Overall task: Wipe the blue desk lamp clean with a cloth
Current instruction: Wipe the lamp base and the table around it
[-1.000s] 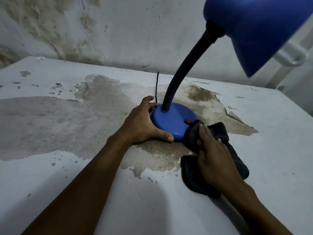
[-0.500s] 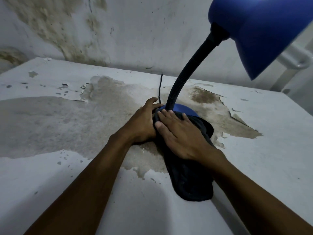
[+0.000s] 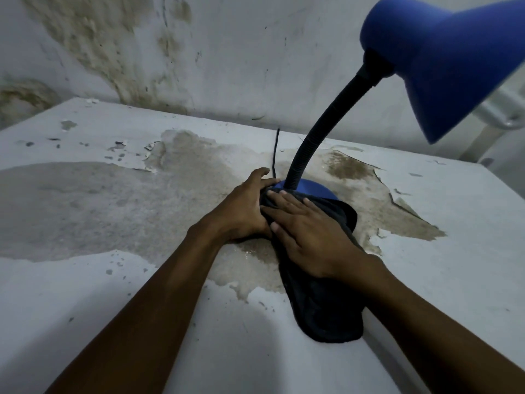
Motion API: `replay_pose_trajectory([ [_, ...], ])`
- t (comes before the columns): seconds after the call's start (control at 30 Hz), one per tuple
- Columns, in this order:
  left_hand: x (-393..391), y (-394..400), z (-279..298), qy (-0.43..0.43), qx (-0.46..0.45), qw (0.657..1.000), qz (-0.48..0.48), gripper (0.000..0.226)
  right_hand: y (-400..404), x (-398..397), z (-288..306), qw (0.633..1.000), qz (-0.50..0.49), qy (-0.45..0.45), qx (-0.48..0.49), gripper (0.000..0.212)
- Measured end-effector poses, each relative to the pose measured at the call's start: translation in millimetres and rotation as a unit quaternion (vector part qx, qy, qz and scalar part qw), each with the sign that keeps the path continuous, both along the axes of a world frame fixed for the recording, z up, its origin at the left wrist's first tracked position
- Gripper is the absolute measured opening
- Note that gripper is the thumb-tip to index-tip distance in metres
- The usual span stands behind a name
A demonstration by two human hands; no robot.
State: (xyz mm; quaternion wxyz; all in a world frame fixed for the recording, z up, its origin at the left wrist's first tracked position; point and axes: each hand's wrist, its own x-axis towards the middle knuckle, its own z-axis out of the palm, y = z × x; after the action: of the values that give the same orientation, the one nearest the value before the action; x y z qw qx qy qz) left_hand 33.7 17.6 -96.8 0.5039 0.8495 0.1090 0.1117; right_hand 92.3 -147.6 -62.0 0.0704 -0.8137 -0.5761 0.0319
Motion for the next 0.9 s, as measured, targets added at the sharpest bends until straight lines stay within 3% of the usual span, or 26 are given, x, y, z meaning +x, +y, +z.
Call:
replay_pose_trajectory([
  [0.1, -1, 0, -1, -0.003, -0.020, 1.000, 0.002, 0.136, -8, -5, -4, 0.999, -0.010, 0.025, 0.033, 0.048],
  [0.27, -3, -1, -4, -0.009, 0.004, 1.000, 0.011, 0.134, -43, -23, -4, 0.995, -0.064, 0.022, 0.077, 0.069],
  [0.37, -8, -3, -1, -0.004, 0.008, 1.000, 0.006, 0.130, -61, -31, 4, 0.990, -0.109, 0.016, 0.093, 0.068],
  [0.43, -15, -7, 3, -0.004, 0.004, 1.000, 0.011, 0.127, -68, -32, 13, 0.984, -0.122, 0.058, 0.119, 0.062],
  [0.5, -22, -13, 11, -0.032, -0.013, 0.998, 0.045, 0.109, -72, -30, 25, 0.970, -0.128, 0.114, 0.173, 0.054],
  [0.57, -31, -20, 24, -0.112, -0.071, 0.987, 0.088, 0.075, -70, -31, 39, 0.943, -0.146, 0.181, 0.236, 0.045],
  [0.63, -41, -26, 37, -0.176, -0.162, 0.967, 0.082, 0.047, -62, -35, 53, 0.899, -0.142, 0.278, 0.308, 0.042],
  [0.7, -54, -35, 46, -0.185, -0.235, 0.954, 0.012, 0.060, -49, -41, 65, 0.831, -0.113, 0.390, 0.381, 0.040],
  [0.8, -72, -48, 46, -0.144, -0.299, 0.938, -0.103, 0.086, -23, -49, 84, 0.669, -0.086, 0.581, 0.456, 0.030],
  [0.87, -81, -56, 43, -0.118, -0.262, 0.953, -0.094, 0.081, -9, -52, 95, 0.570, -0.070, 0.662, 0.482, 0.026],
  [0.9, -85, -59, 42, -0.120, -0.241, 0.961, -0.064, 0.071, -4, -53, 100, 0.540, -0.060, 0.681, 0.491, 0.026],
])
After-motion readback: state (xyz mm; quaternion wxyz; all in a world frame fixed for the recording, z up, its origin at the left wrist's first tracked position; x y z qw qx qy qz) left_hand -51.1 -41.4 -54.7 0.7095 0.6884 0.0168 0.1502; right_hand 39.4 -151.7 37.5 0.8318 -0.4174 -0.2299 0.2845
